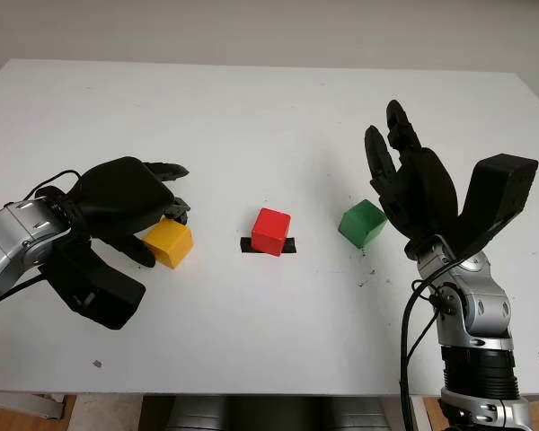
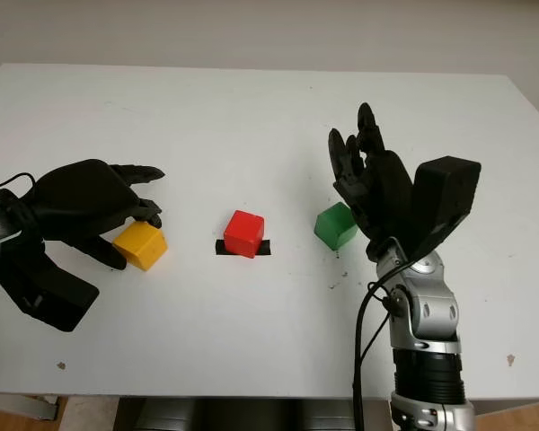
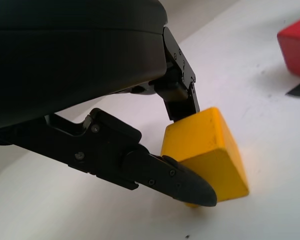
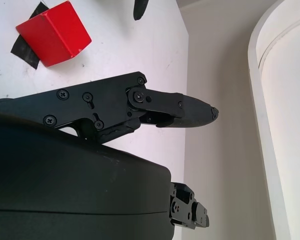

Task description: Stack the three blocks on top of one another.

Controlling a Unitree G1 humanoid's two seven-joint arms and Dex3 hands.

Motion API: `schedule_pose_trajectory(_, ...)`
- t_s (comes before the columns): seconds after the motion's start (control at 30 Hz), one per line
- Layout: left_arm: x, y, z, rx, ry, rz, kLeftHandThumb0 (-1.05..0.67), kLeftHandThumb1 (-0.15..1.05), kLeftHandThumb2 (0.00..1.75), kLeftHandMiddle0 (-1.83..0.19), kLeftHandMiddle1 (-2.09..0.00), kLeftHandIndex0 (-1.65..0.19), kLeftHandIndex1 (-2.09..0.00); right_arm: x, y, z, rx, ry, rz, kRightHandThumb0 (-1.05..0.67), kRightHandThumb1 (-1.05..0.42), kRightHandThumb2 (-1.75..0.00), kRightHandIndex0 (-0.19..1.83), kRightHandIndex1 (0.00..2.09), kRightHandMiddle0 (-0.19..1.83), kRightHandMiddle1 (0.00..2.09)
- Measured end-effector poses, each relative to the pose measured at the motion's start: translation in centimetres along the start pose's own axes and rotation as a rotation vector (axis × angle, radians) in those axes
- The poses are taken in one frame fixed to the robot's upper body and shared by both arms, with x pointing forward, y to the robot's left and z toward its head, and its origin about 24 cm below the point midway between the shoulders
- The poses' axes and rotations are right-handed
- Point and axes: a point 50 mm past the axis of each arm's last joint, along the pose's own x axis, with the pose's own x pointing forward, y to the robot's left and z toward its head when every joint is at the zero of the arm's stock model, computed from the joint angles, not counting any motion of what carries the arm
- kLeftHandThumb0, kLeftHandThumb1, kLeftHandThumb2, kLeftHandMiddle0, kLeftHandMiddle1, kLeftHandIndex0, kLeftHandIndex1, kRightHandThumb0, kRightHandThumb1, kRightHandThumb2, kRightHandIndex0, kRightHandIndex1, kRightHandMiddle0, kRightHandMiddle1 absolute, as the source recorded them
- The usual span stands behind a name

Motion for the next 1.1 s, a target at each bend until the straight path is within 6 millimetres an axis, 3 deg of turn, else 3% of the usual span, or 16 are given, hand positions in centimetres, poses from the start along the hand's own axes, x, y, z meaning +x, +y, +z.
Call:
schedule_pose_trajectory(0.27, 0.1, -0.6, -0.7, -0.249, 0.032, 0.026, -0.41, 0.98, 0.05, -0.38, -0.05, -0.41, -1.38, 0.0, -0.1, 0.1, 0.006, -0.004, -0.003, -0.55, -1.05, -0.47, -0.19, 0.00, -0.19, 0.00)
schedule_pose_trajectory(0.5, -0.2, -1.1, -1.7, -0.756, 0.101, 0.055, -0.39, 1.00, 0.05, -0.31, -0.04, -0.30, -1.49, 0.0, -0.1, 0.1, 0.010, -0.006, -0.005, -0.53, -1.05, -0.47, -0.19, 0.00, -0.19, 0.00)
schedule_pose_trajectory(0.73, -0.3, -0.8, -1.8, -1.087, 0.105, 0.086, -0.39, 1.03, 0.06, -0.27, -0.04, -0.20, -1.67, 0.0, -0.1, 0.1, 0.008, -0.005, -0.005, -0.52, -1.05, -0.48, -0.19, 0.00, -0.19, 0.00)
schedule_pose_trajectory(1.1, 0.3, -0.6, -1.3, -1.451, 0.086, 0.224, -0.36, 1.04, 0.06, -0.23, -0.04, -0.23, -1.66, 0.0, 0.0, 0.1, 0.001, -0.003, -0.004, -0.48, -1.05, -0.49, -0.19, 0.00, -0.19, 0.00)
